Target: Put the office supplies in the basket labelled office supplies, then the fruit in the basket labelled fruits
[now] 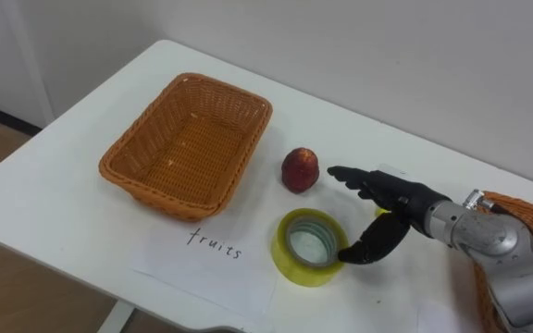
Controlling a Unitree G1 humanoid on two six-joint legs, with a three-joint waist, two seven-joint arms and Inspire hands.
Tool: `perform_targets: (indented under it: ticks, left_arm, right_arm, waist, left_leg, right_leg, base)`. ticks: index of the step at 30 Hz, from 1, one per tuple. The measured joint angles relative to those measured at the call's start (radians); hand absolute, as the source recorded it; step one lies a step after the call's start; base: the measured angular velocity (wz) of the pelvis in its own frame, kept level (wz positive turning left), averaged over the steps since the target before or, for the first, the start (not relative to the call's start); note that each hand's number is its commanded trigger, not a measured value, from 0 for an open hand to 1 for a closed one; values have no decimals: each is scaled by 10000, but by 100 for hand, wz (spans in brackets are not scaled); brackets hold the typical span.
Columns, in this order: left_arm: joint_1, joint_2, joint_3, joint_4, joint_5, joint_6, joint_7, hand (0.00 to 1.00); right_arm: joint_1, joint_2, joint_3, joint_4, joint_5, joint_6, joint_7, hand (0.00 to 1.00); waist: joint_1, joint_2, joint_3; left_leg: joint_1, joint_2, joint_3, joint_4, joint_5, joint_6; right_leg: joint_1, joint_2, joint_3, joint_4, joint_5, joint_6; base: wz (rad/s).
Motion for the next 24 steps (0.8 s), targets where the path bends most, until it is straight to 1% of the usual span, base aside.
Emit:
perform_targets:
  ticks: [7,13,18,21,24]
  left_arm:
    - [-9,-25,0,-2,0,66,53,0]
    - [40,-71,-43,-1,-8,129,65,0]
    - [62,-145,-41,-20,-1,164,65,0]
    - [133,-256,-31,-219,0,234,63,0]
    - [228,-341,-34,-391,-3,311,63,0]
  right_arm:
    - [-2,3,-4,-56,5,190,0,0]
    - [-2,46,-10,-56,9,196,-6,0]
    - [-3,68,-33,-49,259,202,-200,0]
    - [-3,67,-92,7,369,213,-334,0]
    - [-4,68,-93,37,525,386,-435,0]
  waist:
    - [-10,81,-26]
    - [20,166,-55]
    - [124,266,-33]
    - [211,304,-6]
    - [217,305,-5]
  left_leg:
    - [1,1,-1,-2,1,-1]
    - [30,0,-2,5,1,-1]
    - [24,2,-4,25,1,-2]
    - [7,2,-16,57,0,-4]
    - [-18,-3,-50,92,-2,-6]
  right_leg:
    - [1,0,3,0,0,0]
    - [23,1,53,-1,0,0]
    - [27,3,58,2,0,0]
    - [37,2,46,4,0,0]
    - [49,1,4,8,0,0]
  base:
    - [0]
    - [0]
    - [0]
    - [0]
    - [3]
